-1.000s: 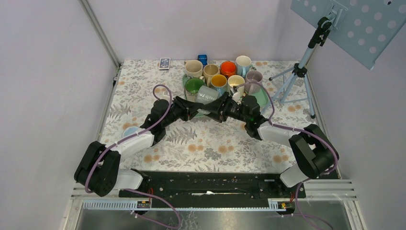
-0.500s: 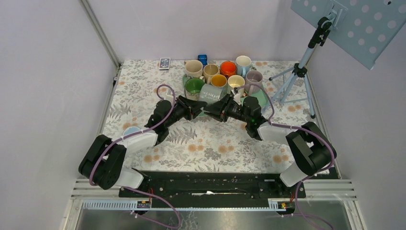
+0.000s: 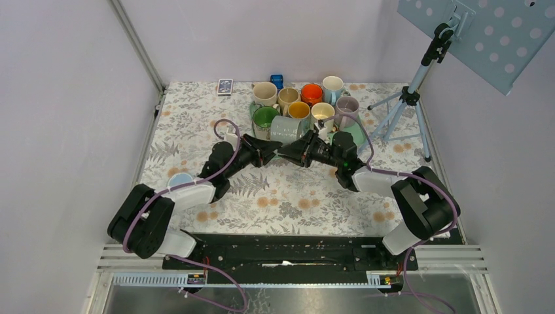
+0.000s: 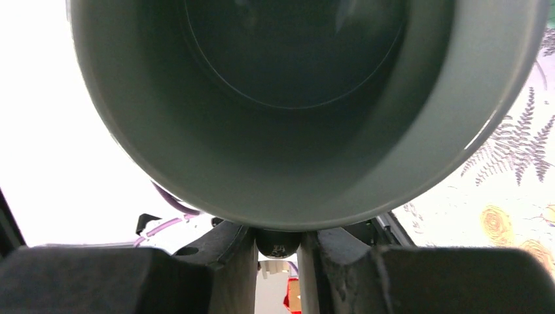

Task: Turn the mug right side up
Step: Turn over the cup at the center of the board.

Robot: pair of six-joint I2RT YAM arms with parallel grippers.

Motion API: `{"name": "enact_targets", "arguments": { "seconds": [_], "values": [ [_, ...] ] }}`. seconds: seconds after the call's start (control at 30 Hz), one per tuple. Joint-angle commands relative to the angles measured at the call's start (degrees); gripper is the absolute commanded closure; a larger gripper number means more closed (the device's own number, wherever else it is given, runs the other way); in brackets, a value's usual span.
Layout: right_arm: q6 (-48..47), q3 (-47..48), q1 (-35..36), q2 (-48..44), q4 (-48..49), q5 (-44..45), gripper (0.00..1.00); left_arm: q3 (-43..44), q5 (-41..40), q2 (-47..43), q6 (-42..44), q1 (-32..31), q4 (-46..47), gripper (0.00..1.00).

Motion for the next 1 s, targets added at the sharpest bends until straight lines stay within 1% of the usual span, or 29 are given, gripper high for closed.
{"name": "enact_targets", "arguments": {
  "seconds": [0.0,0.03,0.07,0.13,0.2,0.33,0.5,0.6,0.7,0.8,0.83,0.97],
  "values": [
    [-9.92,3.38,-0.4,-3.12,-6.03,2.19,1.0,0.37,4.92,-0.21,1.38,-1.2,8.84,1.0],
    [-12.37,4.28,-0.28,-3.89,-9.52,2.73,1.0,0.45,5.18,0.09,1.55,-1.23,8.72,0.98],
    [-15.12,5.21,-0.25,-4.72,-12.92,3.45,1.0,0.45,5.38,0.48,1.6,-1.27,8.7,0.93],
    [-19.62,6.93,-0.32,-6.1,-18.69,5.04,1.0,0.43,5.7,1.1,1.81,-1.26,8.73,0.83],
    [-23.25,8.5,-0.29,-7.2,-23.22,6.61,1.0,0.44,5.84,1.71,2.1,-1.29,8.69,0.71],
    [-28.26,10.68,-0.16,-8.2,-29.22,8.68,1.0,0.81,6.28,2.84,2.97,-1.29,7.71,0.62],
    [-31.97,12.39,1.0,-8.2,-33.79,10.74,1.0,1.01,7.15,5.14,2.8,-1.35,8.07,0.55],
    [-34.03,13.39,1.72,-8.15,-36.47,12.51,1.0,0.88,7.23,5.87,3.3,-1.4,7.18,0.54],
    [-36.57,14.57,1.87,-8.06,-39.28,13.92,1.0,1.11,6.71,5.14,5.56,-1.46,3.19,0.52],
    [-38.52,15.31,2.01,-7.93,-41.3,15.43,1.0,2.17,5.89,3.74,8.89,-1.46,-3.18,0.46],
    [-38.92,15.41,2.02,-7.93,-41.6,15.78,1.0,2.34,5.58,3.23,9.86,-1.44,-4.62,0.42],
    [-39.9,15.9,1.97,-7.35,-42.47,16.57,1.0,3.28,3.86,1.2,13.6,-1.46,-10.82,0.3]
  ]
}}
